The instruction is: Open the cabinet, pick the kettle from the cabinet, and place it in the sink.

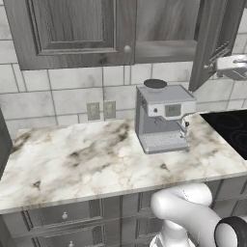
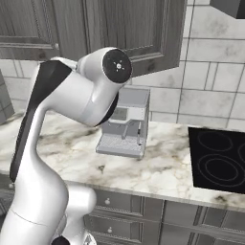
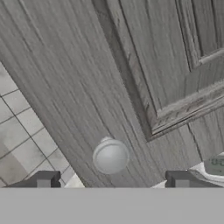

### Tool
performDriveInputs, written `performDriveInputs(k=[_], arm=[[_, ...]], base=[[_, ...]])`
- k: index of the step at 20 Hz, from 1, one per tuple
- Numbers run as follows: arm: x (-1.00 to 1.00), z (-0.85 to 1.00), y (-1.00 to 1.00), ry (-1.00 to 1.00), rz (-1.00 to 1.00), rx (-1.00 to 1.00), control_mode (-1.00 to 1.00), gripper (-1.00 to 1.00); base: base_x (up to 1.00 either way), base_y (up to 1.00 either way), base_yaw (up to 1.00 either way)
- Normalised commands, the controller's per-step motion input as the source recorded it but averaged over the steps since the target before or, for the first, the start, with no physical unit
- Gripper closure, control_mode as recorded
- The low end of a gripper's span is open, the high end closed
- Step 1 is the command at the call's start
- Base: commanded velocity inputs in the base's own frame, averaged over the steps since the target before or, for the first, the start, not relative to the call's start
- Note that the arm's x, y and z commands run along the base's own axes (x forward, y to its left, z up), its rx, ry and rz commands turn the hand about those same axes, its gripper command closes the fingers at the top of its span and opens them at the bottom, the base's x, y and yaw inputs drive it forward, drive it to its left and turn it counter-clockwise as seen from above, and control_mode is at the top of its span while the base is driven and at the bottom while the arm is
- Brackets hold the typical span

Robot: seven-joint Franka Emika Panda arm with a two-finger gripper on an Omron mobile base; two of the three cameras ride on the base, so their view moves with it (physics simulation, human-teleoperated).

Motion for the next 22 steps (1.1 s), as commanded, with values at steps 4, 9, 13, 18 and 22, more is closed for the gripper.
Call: performDriveInputs(k=[4,9,13,18,22], arm=[[-0.33,-0.08,-0.16,0.21,0.01,0.04,-1.0,-1.0],[-0.57,-0.05,0.15,-0.01,0.0,0.02,-1.0,-1.0],[-0.5,-0.08,0.34,-0.14,-0.07,0.0,-1.0,-1.0],[-0.18,-0.05,0.45,-0.05,-0.33,0.0,-1.0,-1.0],[-0.02,0.0,0.46,0.0,-0.33,0.02,-1.0,-1.0]], base=[[0.0,0.0,0.0],[0.0,0.0,0.0],[0.0,0.0,0.0],[0.0,0.0,0.0],[0.0,0.0,0.0]])
